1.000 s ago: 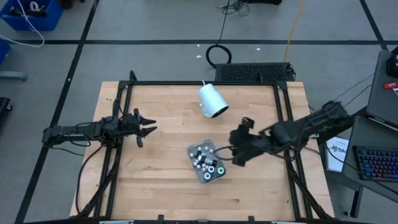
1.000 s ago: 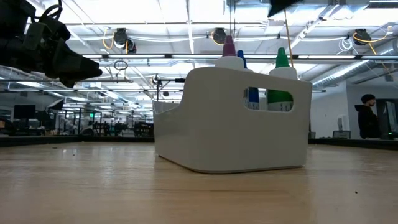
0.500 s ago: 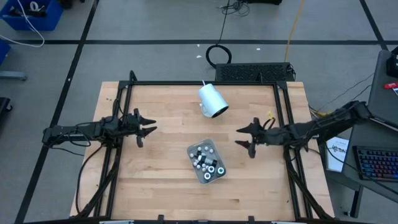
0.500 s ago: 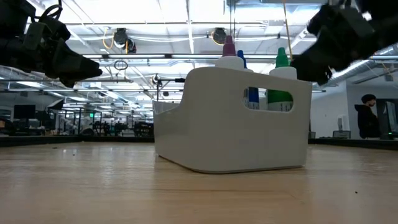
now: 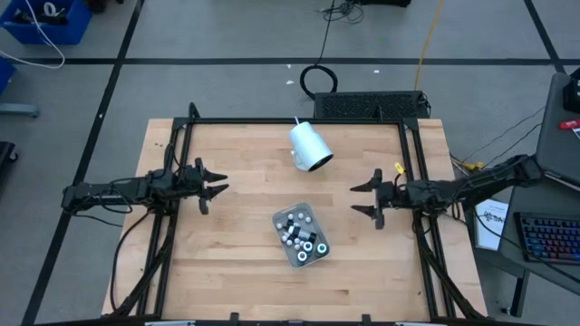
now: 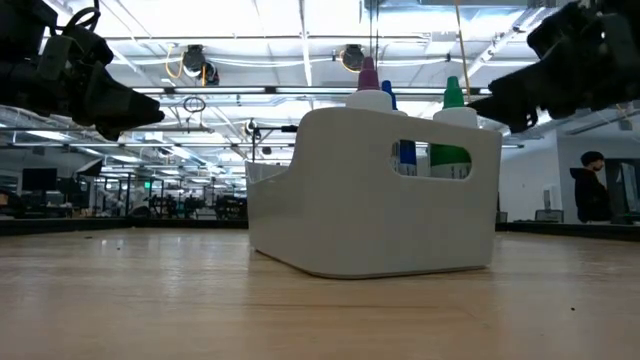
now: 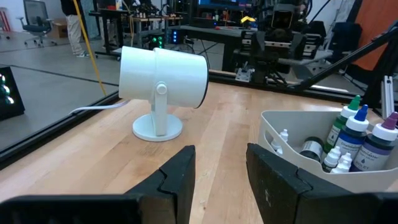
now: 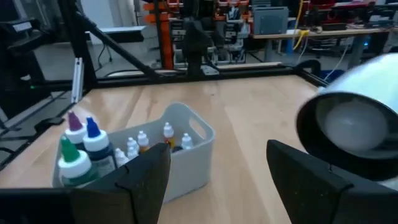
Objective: Pick & Place food coloring
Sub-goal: Return to Home Position
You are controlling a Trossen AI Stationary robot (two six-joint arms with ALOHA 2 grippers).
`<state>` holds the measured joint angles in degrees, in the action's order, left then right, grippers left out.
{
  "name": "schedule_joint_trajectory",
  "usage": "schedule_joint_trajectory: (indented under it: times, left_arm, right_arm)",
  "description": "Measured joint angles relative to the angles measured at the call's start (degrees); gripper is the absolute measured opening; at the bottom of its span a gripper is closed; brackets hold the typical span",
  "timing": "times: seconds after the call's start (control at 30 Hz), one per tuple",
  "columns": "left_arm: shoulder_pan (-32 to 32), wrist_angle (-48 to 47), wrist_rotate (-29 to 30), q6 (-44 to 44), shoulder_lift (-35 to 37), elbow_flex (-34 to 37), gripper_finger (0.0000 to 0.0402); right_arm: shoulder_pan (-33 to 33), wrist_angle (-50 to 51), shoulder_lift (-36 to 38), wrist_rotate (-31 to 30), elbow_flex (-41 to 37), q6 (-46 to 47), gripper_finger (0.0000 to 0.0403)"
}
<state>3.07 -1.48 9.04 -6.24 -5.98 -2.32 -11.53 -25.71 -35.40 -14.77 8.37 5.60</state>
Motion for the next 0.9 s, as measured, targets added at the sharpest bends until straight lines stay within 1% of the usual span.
schedule_joint_trajectory:
  times: [0.2, 0.37, 0.5, 0.63, 0.73, 0.9]
  left_arm:
    - [0.01, 0.00, 0.00, 0.00, -0.01, -0.01, 0.0148]
    - [0.02, 0.00, 0.00, 0.00, -0.01, 0.00, 0.0147]
    - [0.00, 0.00, 0.00, 0.00, 0.00, 0.01, 0.0147]
    - [0.01, 0.00, 0.00, 0.00, -0.01, -0.01, 0.0147]
    - [0.02, 0.00, 0.00, 0.00, -0.02, -0.01, 0.0147]
    - [0.02, 0.00, 0.00, 0.00, -0.01, -0.01, 0.0147]
  right_arm:
    - [1.48, 1.10, 6.65, 0.00, -4.47, -0.33, 0.0254]
    - [1.48, 0.98, 14.65, -1.34, -6.13, -2.59, 0.0254]
    - [1.44, 7.83, 21.41, -2.01, -6.20, -5.94, 0.0254]
    - [1.44, 17.38, 26.85, -2.97, -6.26, -5.29, 0.0254]
    - [1.44, 19.20, 28.97, -3.04, -6.30, -3.06, 0.0254]
    - [1.42, 19.15, 29.14, -3.17, -6.35, -0.49, 0.0254]
